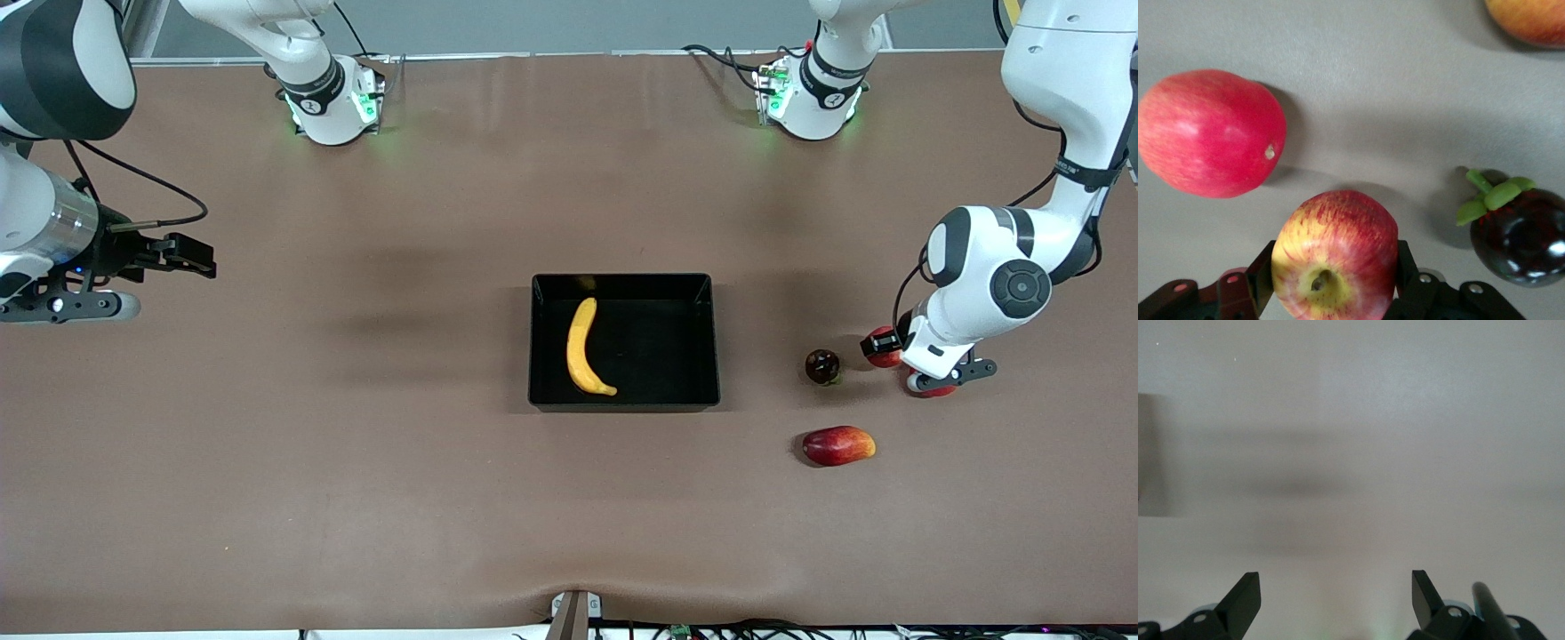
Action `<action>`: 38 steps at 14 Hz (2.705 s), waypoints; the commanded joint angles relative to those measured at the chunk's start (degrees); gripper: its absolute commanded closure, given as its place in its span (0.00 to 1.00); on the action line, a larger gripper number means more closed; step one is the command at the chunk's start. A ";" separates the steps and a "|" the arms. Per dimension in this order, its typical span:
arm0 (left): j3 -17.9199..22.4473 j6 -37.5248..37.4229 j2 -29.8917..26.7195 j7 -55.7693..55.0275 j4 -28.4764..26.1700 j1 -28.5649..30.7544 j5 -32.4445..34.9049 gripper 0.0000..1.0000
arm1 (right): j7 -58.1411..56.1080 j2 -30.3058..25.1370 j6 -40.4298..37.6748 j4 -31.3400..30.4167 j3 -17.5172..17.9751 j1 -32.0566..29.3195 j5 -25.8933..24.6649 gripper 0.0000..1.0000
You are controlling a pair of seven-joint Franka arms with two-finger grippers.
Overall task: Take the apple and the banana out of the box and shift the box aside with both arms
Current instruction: 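Lower the apple beside the red apple and open the left gripper, then move the left gripper back into the tray above the banana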
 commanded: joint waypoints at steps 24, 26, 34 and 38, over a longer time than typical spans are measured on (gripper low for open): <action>-9.67 -10.89 -2.57 -2.55 11.35 -0.28 3.59 0.00 | 0.29 0.19 -0.50 0.80 0.08 -0.69 0.86 0.00; -15.03 -19.23 -3.02 -6.41 15.92 -0.37 3.59 0.00 | 0.11 0.19 -0.50 0.80 0.08 -0.69 0.86 0.00; -22.62 -24.98 5.67 -24.70 27.87 -16.35 3.67 0.00 | -0.15 0.19 -0.59 0.80 0.08 -0.95 0.86 0.00; -22.44 -22.97 13.40 -30.93 34.99 -23.12 6.55 0.00 | -0.15 0.28 -0.59 0.71 0.08 -0.87 0.86 0.00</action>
